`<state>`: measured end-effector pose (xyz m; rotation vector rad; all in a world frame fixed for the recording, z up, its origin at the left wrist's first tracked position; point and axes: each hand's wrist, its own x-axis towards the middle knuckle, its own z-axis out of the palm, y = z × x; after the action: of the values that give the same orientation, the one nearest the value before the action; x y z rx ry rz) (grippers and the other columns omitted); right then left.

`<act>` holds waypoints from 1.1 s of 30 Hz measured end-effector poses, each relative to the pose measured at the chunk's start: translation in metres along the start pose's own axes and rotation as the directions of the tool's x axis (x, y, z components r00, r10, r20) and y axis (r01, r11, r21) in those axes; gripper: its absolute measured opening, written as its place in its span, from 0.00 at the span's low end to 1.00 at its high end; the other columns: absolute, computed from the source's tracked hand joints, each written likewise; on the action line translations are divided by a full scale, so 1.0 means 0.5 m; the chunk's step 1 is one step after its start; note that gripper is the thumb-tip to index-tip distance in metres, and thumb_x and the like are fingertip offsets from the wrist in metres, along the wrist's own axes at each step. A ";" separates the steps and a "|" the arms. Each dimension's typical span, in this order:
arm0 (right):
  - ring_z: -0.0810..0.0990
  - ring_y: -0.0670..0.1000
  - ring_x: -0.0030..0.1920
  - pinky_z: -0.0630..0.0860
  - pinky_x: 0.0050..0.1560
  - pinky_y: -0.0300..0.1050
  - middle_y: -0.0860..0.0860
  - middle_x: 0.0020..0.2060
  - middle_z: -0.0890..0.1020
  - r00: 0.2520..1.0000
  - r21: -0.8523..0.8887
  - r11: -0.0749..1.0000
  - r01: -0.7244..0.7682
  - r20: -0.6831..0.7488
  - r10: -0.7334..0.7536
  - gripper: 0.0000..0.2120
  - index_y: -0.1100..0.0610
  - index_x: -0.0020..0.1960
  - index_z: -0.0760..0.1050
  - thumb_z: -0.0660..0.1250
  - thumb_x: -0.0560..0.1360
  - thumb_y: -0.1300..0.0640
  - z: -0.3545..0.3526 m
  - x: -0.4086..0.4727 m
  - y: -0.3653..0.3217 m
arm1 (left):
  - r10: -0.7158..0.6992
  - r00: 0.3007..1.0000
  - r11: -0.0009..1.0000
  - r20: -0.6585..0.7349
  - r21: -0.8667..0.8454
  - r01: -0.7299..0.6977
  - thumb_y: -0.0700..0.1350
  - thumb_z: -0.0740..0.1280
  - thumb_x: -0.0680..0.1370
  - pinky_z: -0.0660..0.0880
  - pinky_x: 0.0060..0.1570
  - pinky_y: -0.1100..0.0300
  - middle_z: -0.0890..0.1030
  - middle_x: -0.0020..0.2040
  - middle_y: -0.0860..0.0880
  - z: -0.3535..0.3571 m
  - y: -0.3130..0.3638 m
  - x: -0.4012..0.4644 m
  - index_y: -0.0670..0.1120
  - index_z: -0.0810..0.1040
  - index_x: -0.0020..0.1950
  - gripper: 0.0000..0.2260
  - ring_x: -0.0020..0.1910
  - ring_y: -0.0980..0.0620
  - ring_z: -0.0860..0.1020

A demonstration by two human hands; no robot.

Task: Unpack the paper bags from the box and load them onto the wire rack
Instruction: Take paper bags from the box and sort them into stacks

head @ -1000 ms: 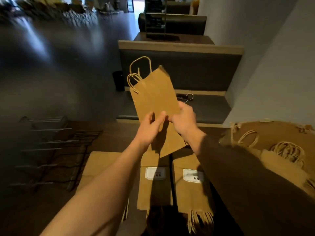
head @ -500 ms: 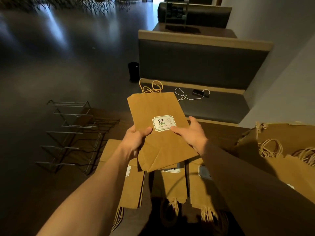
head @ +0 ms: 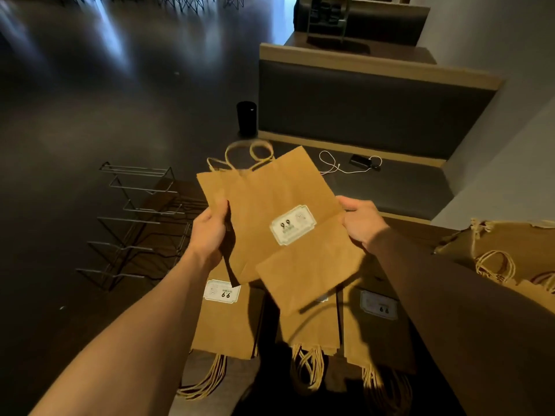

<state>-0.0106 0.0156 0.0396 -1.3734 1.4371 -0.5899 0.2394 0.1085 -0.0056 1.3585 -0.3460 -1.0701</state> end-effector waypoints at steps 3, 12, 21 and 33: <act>0.73 0.50 0.58 0.63 0.67 0.56 0.44 0.51 0.79 0.978 -0.382 0.924 -0.036 -0.204 -0.046 0.17 0.39 0.52 0.80 0.61 0.79 0.61 -0.013 0.012 -0.029 | 0.051 0.986 0.998 -0.156 0.037 -0.046 0.51 0.60 0.83 0.78 0.52 0.52 0.84 0.52 0.42 -0.033 0.020 0.011 0.46 0.80 0.52 0.11 0.52 0.44 0.82; 0.67 0.52 0.54 0.58 0.58 0.57 0.46 0.45 0.76 0.731 -0.903 -0.014 0.430 0.358 -0.581 0.11 0.45 0.48 0.79 0.58 0.78 0.49 0.120 -0.040 -0.180 | 0.380 0.847 0.591 0.373 0.606 -0.532 0.35 0.59 0.82 0.65 0.71 0.55 0.77 0.65 0.54 0.045 0.096 -0.029 0.55 0.73 0.69 0.21 0.66 0.56 0.72; 0.66 0.54 0.63 0.57 0.66 0.57 0.51 0.58 0.75 0.746 -0.827 0.209 0.522 0.325 -0.581 0.17 0.48 0.64 0.69 0.63 0.77 0.57 0.152 -0.038 -0.164 | -0.120 0.874 0.779 0.471 0.591 -0.212 0.42 0.70 0.78 0.78 0.46 0.50 0.84 0.46 0.37 0.025 0.071 -0.052 0.41 0.86 0.48 0.06 0.42 0.37 0.81; 0.81 0.55 0.54 0.77 0.59 0.54 0.53 0.53 0.83 0.985 0.288 0.944 -0.160 -0.009 0.170 0.06 0.53 0.53 0.78 0.63 0.80 0.55 0.162 0.020 -0.020 | -0.011 0.999 0.986 -0.039 0.165 0.017 0.35 0.68 0.78 0.82 0.43 0.55 0.86 0.43 0.45 -0.054 0.041 -0.015 0.44 0.84 0.48 0.06 0.43 0.47 0.85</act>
<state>0.0670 0.0276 0.0157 -1.0093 1.4151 -0.6840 0.2641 0.1278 0.0090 1.5288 -0.4050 -1.0439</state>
